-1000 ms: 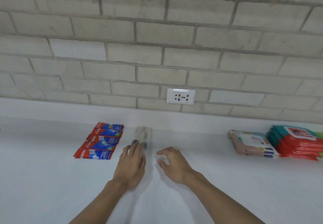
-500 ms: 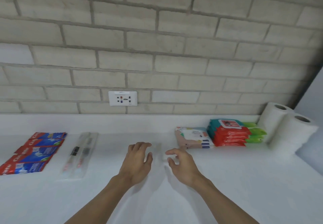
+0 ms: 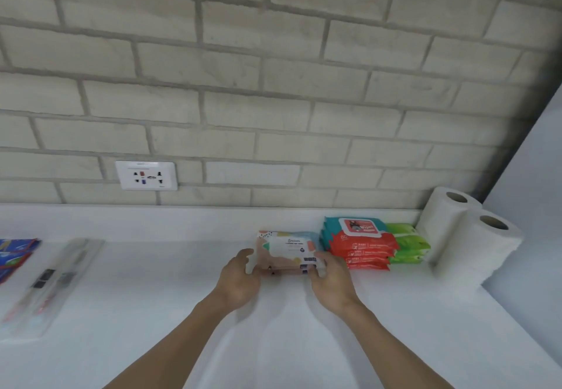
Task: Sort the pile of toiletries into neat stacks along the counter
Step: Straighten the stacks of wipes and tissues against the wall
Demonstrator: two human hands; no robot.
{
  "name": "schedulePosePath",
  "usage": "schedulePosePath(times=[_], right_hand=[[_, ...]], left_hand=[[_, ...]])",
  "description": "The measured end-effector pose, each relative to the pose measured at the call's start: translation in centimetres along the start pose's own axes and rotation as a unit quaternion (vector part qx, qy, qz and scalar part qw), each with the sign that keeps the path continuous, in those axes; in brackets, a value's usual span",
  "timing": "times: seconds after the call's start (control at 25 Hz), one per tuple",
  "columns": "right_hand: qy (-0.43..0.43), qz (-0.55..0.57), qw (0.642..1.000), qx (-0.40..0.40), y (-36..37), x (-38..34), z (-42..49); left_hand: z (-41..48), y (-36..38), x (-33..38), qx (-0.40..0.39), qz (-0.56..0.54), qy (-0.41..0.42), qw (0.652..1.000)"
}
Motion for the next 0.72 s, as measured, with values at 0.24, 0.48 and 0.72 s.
schedulePosePath(times=[0.24,0.48,0.72], right_hand=[[0.033,0.022,0.996,-0.079,1.8,3.1,2.9],[0.035,0.001,0.997,-0.07,3.1,4.2,4.0],[0.029,-0.018,0.998,-0.045,3.1,3.2,4.3]], left_hand=[[3.4,3.0,0.0,0.008,-0.015,-0.034,0.999],[4.7,3.8,-0.1,0.07,-0.007,-0.016,0.997],[5.0,3.5,-0.9,0.072,-0.035,0.007,0.997]])
Point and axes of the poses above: each hand's wrist, its own z-axis towards the middle knuckle, its own y-axis out of the palm, x = y × z, the point moved 6 cm from there along z, towards the middle knuckle, and after that the axes turned 4 degrees about z, right-handed, at the moved point
